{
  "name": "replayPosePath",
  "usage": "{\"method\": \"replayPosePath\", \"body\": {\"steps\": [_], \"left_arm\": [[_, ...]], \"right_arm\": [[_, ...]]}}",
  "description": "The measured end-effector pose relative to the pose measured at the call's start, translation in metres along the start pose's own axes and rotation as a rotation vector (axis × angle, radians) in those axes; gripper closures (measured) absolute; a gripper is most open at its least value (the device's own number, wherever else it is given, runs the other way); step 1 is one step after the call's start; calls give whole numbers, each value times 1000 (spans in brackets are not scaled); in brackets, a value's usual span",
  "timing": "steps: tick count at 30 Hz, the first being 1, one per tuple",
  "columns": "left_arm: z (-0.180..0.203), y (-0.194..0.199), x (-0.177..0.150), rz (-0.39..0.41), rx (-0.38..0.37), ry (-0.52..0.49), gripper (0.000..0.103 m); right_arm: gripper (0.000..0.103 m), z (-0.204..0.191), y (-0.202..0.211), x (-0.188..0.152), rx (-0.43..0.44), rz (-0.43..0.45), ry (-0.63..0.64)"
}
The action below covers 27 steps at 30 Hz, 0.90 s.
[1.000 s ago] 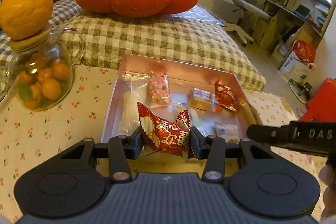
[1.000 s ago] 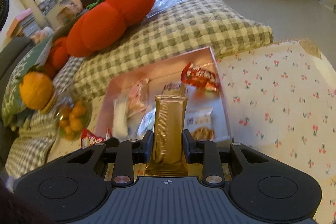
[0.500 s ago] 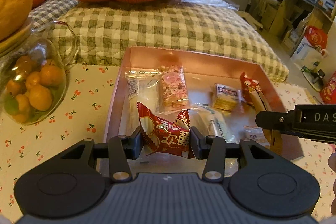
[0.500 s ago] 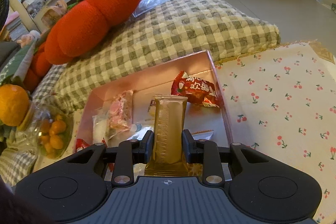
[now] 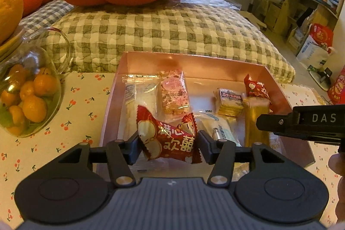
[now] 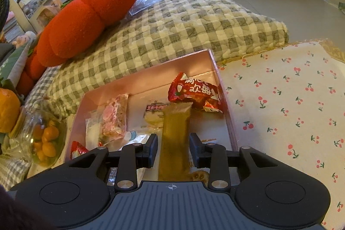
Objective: Organize snacks
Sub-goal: 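Open the left tool in the box while the right tool releases the gold bar, then move both open tools back toward the remaining snack pile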
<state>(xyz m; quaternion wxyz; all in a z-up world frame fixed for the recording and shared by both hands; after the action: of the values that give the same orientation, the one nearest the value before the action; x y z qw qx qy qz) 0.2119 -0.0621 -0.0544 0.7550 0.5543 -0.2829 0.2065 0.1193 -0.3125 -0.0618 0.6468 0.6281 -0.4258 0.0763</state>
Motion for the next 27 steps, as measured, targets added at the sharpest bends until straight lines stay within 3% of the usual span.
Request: {"method": "replayPosePath", "body": {"steps": [2,6,9,14,18,27], "left_arm": [[0,0,0,1,-6,1,49],[1,4,1,6,-15,-3,34],[2,6,0,8,-8,-7,30],[1,17,-1,14,-7,-2,22],[4,28,-2,14,-9,-7,16],[6,55,-14,13,-11,4,2]], "right_arm": [[70,0,1,1,1,-2,0],[62,-2,6,2,5,7,5],[52,-2,10,2,-1,10,2],[48,-2,21,3,-6,11,2],[35,-4,38,3,-10,24,8],[25,-17,69,-7,-19,23,55]]}}
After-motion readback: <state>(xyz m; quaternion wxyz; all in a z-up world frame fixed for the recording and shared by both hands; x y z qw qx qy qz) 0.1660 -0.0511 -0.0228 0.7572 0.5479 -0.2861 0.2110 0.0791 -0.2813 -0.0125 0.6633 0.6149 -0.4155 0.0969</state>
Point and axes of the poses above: each gripper's, at about its wrist camera, not at the fingertips, and y roughly against the way its jaws point, z to its right, x to its top, the point moved 2 cm from there along -y, roughly the way its jaws point, and after that the axes turned 10 degrees about y, right-handed, at the moved point
